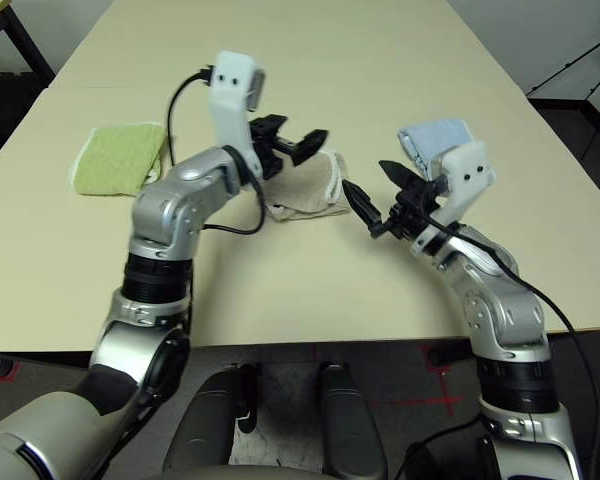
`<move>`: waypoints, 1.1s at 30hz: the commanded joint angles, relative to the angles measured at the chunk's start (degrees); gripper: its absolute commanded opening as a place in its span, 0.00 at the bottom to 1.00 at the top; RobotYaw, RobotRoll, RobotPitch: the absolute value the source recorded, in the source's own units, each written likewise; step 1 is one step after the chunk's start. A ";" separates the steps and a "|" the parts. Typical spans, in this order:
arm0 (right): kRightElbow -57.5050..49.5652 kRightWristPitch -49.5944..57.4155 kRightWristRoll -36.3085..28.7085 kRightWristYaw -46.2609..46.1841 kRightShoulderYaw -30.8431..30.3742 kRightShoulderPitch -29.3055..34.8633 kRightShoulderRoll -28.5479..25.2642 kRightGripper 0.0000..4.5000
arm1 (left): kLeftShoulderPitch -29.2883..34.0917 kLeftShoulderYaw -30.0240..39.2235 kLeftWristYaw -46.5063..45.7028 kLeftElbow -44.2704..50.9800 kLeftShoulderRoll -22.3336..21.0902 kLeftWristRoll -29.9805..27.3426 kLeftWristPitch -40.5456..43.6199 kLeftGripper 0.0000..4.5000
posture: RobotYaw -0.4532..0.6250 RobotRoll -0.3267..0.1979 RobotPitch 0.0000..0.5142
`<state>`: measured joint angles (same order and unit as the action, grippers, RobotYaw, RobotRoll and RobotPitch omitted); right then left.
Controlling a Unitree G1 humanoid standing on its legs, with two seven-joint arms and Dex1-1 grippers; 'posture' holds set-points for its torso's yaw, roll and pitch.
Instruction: Fold the towel and set it aside.
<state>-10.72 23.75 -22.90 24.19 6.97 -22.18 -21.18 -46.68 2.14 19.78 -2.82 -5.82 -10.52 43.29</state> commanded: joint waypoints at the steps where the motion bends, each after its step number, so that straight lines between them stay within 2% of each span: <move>1: 3.11 0.82 2.43 -2.24 -2.10 -1.51 1.78 0.70 | 2.70 0.44 0.08 0.52 -0.98 -0.73 -2.07 1.00 | 0.47 0.62 0.29; 6: 7.04 0.43 4.25 -2.78 -5.29 -5.06 5.31 0.28 | 6.25 0.02 -0.40 1.53 -2.40 -0.09 -3.76 1.00 | 0.50 0.62 0.27; 9: 9.71 -0.19 5.38 -2.46 -6.85 -6.70 6.78 0.01 | 7.15 -0.18 -0.71 2.21 -1.80 -0.65 -4.28 1.00 | 0.51 0.62 0.26; 16: 13.63 0.16 6.85 -1.06 -9.51 -7.59 8.63 0.01 | 9.12 -2.05 -0.81 3.62 -2.25 -0.02 -5.53 1.00 | 0.52 0.62 0.26; 22: 16.07 0.90 9.12 0.21 -9.94 -4.46 6.53 0.01 | 9.22 -2.00 -0.22 4.87 -3.02 -0.94 -4.75 1.00 | 0.53 0.62 0.28; 30: 19.14 -0.10 9.99 0.48 -7.61 -3.85 3.82 0.01 | 13.40 -6.33 5.18 7.89 -3.36 -3.73 -3.87 1.00 | 0.51 0.62 0.30; 33: 19.57 -0.35 10.23 0.18 -7.41 -3.84 3.77 0.00 | 13.94 -8.31 6.55 7.11 -3.51 -3.25 -5.15 0.85 | 0.51 0.62 0.30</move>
<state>7.39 23.48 -13.25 24.63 -1.56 -26.50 -16.99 -33.34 -4.53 25.12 4.65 -9.16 -13.77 39.04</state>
